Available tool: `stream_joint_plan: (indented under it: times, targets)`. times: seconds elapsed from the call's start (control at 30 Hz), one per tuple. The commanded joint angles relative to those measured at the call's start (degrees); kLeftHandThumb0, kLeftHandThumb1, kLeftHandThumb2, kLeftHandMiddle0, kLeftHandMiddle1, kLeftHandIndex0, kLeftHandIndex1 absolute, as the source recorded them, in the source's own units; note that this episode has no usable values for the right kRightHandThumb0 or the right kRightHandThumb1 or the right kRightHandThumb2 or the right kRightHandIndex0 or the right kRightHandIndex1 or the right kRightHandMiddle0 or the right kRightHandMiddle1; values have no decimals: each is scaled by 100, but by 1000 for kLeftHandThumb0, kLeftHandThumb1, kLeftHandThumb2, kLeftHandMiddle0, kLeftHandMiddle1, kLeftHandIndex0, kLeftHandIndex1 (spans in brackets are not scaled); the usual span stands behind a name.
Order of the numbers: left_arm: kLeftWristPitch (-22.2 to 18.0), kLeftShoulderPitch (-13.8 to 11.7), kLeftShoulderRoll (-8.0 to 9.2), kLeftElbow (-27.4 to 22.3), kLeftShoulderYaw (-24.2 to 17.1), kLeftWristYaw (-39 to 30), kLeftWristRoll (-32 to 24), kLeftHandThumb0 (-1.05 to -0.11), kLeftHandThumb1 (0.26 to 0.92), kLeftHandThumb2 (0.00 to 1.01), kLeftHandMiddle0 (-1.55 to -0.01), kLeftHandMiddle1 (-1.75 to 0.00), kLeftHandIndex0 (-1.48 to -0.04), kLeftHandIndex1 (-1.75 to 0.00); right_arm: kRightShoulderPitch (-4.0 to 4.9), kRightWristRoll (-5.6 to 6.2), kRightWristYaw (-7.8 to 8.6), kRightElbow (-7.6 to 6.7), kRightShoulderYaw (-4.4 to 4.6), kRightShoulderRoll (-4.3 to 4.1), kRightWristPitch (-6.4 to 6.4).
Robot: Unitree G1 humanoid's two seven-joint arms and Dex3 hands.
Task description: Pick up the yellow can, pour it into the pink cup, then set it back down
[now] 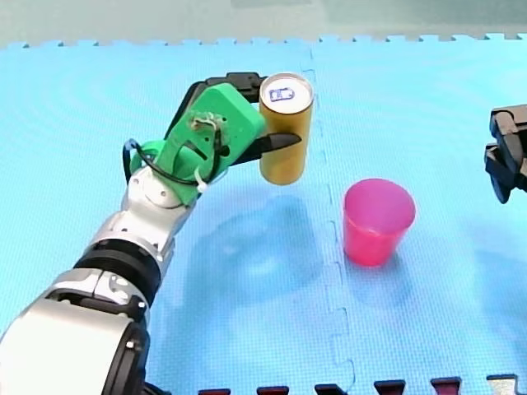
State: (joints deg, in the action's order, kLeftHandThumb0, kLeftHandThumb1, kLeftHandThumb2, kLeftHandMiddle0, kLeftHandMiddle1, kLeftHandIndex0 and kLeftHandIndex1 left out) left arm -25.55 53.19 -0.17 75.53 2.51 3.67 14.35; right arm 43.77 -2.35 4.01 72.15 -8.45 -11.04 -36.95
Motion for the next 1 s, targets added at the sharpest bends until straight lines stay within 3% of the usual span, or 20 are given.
stream_joint_plan:
  times: [0.0,0.4,0.67,0.97]
  targets:
    - [-99,51,-2,-38,9,40,-12,-377,774,0,-1351,-8,-1191,-7,19,16,-30,20,-12,2,-4]
    - [-124,64,-30,-61,-18,-29,-68,-391,772,0,-1357,-6,-1194,-3,21,85,52,28,-92,26,-9]
    - [-62,69,-191,-52,22,35,-40,-395,771,0,-1354,-3,-1185,0,37,199,222,37,-177,33,-5]
    - [42,89,-309,-50,-47,-81,-151,-395,772,0,-1357,-3,-1195,-3,39,224,270,26,-211,28,-23]
